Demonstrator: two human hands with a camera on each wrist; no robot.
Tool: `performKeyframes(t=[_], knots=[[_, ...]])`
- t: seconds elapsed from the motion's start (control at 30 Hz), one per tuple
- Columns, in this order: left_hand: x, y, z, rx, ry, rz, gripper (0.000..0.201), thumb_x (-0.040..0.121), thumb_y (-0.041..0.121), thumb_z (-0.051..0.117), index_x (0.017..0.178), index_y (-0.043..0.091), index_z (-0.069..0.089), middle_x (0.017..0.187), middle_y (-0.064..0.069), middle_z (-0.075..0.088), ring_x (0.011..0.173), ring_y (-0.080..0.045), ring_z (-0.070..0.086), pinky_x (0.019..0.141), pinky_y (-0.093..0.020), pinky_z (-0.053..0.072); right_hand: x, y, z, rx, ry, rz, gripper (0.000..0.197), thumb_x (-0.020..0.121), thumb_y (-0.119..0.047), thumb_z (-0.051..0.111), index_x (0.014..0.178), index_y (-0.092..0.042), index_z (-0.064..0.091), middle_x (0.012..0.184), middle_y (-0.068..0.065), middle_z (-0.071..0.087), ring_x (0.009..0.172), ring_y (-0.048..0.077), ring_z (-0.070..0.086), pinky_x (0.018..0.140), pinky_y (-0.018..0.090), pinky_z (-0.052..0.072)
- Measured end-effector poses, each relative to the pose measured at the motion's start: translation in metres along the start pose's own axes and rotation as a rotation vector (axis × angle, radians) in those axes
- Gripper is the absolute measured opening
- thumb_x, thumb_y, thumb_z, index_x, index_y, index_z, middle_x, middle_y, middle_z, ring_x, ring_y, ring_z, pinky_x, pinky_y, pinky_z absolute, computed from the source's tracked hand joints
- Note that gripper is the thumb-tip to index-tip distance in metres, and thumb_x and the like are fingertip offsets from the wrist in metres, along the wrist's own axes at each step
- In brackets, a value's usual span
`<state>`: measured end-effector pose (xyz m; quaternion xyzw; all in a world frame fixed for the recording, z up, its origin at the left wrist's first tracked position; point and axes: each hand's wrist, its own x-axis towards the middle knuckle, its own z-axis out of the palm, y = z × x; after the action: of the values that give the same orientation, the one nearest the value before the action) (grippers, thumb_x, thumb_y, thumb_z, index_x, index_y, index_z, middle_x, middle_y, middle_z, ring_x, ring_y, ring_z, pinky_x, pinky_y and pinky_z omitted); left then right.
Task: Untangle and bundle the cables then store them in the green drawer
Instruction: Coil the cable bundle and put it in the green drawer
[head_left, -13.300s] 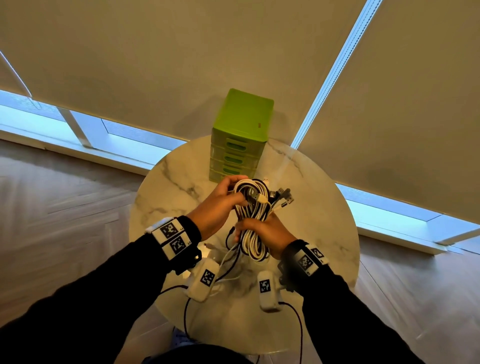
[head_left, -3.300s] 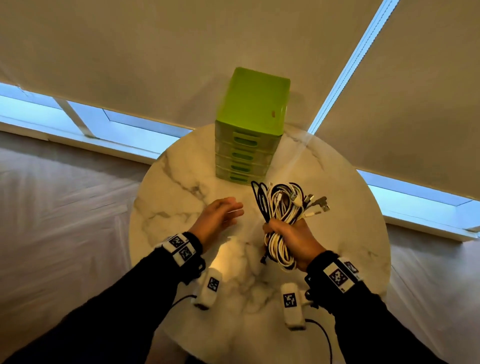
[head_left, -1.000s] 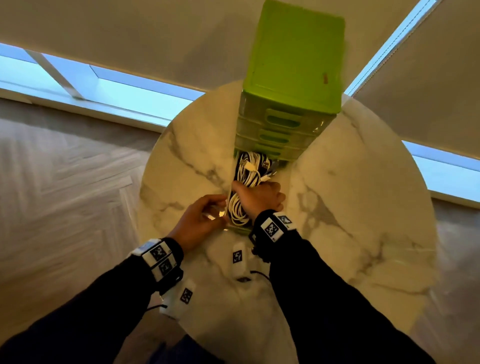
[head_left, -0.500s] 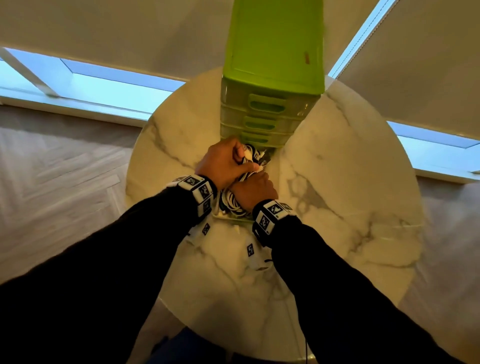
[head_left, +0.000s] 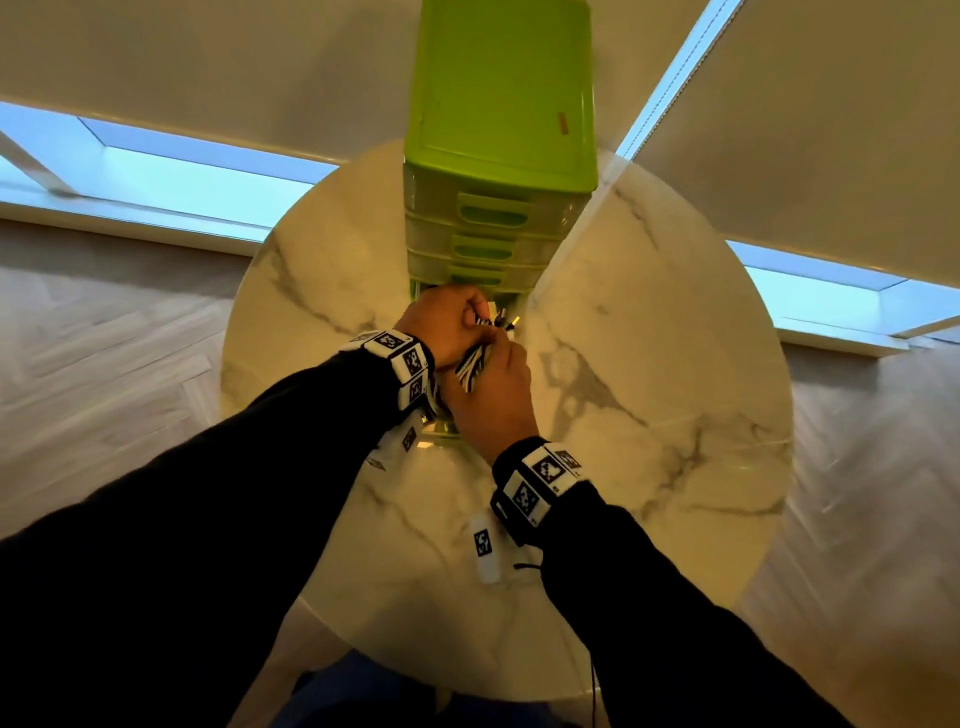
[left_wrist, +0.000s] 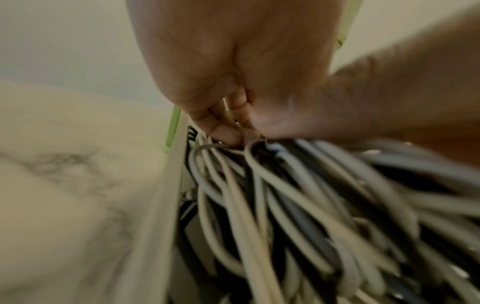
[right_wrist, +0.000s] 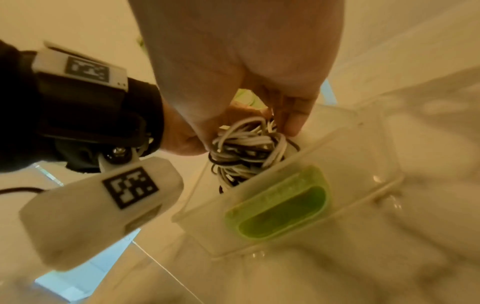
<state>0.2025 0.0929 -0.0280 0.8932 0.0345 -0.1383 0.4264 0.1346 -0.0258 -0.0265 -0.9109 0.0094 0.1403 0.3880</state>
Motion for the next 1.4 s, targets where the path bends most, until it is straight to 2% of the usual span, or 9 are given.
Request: performKeyframes(t=[0.13,0.27,0.47,0.63,0.83,1.0,1.13,1.23,1.4], knots=[[-0.004,-0.004,-0.006,0.044,-0.016,0.075,0.012,0.093,0.02,0.068,0.104,0.017,0.073,0.088,-0.009,0.069,0.079,-0.016,0.06,0.084,-0.038,0.052,0.012,0.002,-0.004,-0.032,-0.125,-0.073,0.065,0.096,-0.027,0.055,0.152,-0.005,0.031,0.148,0.021,0.039,0.133,0.037,0.043,0.112,0.044,0.037],[-0.009,-0.01,-0.013,0.028,-0.033,0.208,0.027,0.097,0.013,0.064,0.122,0.015,0.072,0.108,0.002,0.065,0.097,-0.009,0.059,0.088,-0.014,0.042,0.021,0.009,-0.01,-0.01,-0.246,-0.053,0.067,0.092,-0.027,0.038,0.155,-0.008,0.025,0.154,0.02,0.037,0.138,0.035,0.04,0.114,0.04,0.035],[-0.008,-0.02,-0.007,0.385,-0.167,0.437,0.053,0.094,-0.002,0.047,0.144,0.015,0.055,0.158,-0.009,0.041,0.131,-0.037,0.046,0.113,-0.042,0.036,0.031,-0.001,-0.027,-0.096,-0.387,-0.028,0.052,0.105,-0.014,0.035,0.153,-0.004,0.02,0.146,0.03,0.043,0.12,0.048,0.053,0.091,0.039,0.041],[-0.003,-0.008,-0.004,0.598,-0.32,0.339,0.067,0.098,0.003,0.046,0.159,0.024,0.029,0.168,-0.001,0.017,0.138,-0.033,0.032,0.116,-0.031,0.024,0.01,0.013,-0.024,0.04,-0.235,0.021,0.04,0.101,-0.006,0.038,0.141,-0.002,0.032,0.116,0.028,0.061,0.103,0.044,0.061,0.07,0.029,0.035],[-0.001,-0.015,-0.008,0.434,-0.294,0.297,0.06,0.102,0.002,0.044,0.158,0.021,0.03,0.167,0.0,0.019,0.138,-0.031,0.031,0.112,-0.02,0.016,-0.015,0.016,-0.016,0.08,-0.272,-0.127,0.057,0.105,-0.042,0.036,0.155,-0.021,0.02,0.153,0.012,0.044,0.134,0.029,0.05,0.11,0.039,0.042],[-0.013,-0.028,-0.028,0.207,-0.245,0.297,0.049,0.103,0.004,0.052,0.149,0.02,0.049,0.162,0.0,0.033,0.152,-0.02,0.026,0.118,-0.02,0.015,-0.008,0.027,-0.012,-0.312,-0.353,-0.284,0.06,0.104,0.0,0.038,0.158,-0.001,0.013,0.166,0.021,0.006,0.152,0.033,0.018,0.119,0.045,0.031],[-0.027,-0.05,-0.034,0.564,-0.177,0.5,0.055,0.103,0.035,0.04,0.151,0.011,0.044,0.162,-0.01,0.033,0.151,-0.034,0.026,0.119,-0.038,0.021,-0.007,0.023,-0.009,-0.462,-0.345,-0.322,0.061,0.102,-0.007,0.043,0.155,0.006,0.016,0.162,0.028,0.015,0.152,0.037,0.016,0.122,0.041,0.019],[-0.026,-0.049,-0.026,0.793,-0.234,0.518,0.059,0.104,0.032,0.028,0.157,0.007,0.028,0.167,-0.016,0.017,0.155,-0.035,0.011,0.123,-0.046,0.016,-0.008,0.038,0.009,-0.525,-0.294,-0.39,0.063,0.089,-0.005,0.064,0.142,0.016,0.038,0.146,0.038,0.041,0.139,0.049,0.039,0.114,0.053,0.038],[-0.029,-0.038,-0.01,0.901,-0.262,0.404,0.064,0.105,0.023,0.033,0.161,0.009,0.006,0.17,-0.013,-0.003,0.157,-0.03,-0.005,0.126,-0.042,-0.005,-0.028,0.035,0.006,-0.534,-0.171,-0.42,0.067,0.101,-0.033,0.029,0.156,0.004,0.018,0.164,0.025,0.013,0.154,0.034,0.006,0.125,0.05,0.006]])
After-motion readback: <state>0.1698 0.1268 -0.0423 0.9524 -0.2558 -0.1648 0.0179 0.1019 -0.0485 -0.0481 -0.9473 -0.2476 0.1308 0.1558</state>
